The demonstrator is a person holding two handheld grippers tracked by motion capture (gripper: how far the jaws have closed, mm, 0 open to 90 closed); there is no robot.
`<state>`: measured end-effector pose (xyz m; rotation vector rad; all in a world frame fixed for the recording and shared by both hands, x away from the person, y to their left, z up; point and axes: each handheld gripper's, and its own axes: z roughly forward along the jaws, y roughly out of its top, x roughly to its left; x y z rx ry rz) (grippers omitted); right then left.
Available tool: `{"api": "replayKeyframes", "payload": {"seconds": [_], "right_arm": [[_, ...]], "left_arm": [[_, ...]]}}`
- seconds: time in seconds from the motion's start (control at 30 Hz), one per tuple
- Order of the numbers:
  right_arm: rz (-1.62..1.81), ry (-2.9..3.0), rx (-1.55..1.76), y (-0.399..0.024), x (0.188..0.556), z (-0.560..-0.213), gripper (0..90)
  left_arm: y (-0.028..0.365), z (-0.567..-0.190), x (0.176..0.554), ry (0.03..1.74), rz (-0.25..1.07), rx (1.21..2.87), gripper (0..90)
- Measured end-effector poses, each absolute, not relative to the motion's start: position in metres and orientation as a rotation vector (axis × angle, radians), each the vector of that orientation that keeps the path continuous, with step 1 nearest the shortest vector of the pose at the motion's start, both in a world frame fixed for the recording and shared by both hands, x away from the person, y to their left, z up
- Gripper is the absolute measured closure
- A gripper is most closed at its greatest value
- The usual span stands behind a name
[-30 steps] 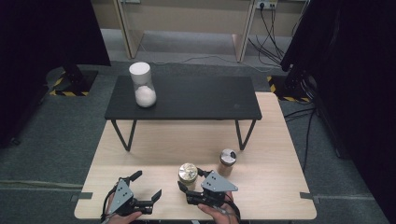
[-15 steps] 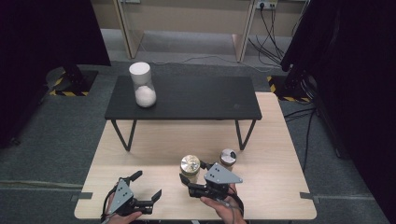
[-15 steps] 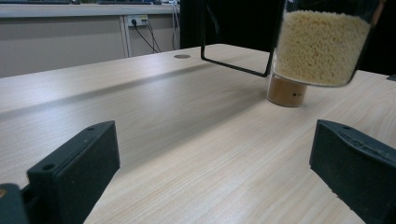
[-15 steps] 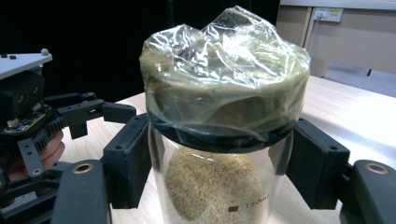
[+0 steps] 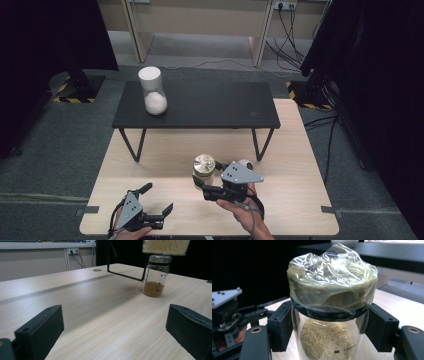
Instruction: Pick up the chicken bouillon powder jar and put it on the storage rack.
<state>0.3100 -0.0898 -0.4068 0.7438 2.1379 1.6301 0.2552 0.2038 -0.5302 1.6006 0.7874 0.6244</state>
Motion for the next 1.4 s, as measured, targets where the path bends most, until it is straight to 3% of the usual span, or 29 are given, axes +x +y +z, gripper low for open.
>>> {"api": "replayKeyframes", "payload": {"seconds": [1.4], "right_arm": [[1.637,2.160,0.676,-0.059,0.350,-0.323,30.9]], "left_arm": [[0.204,-0.530,0.255,0.786,0.617,1.599,1.0]]}}
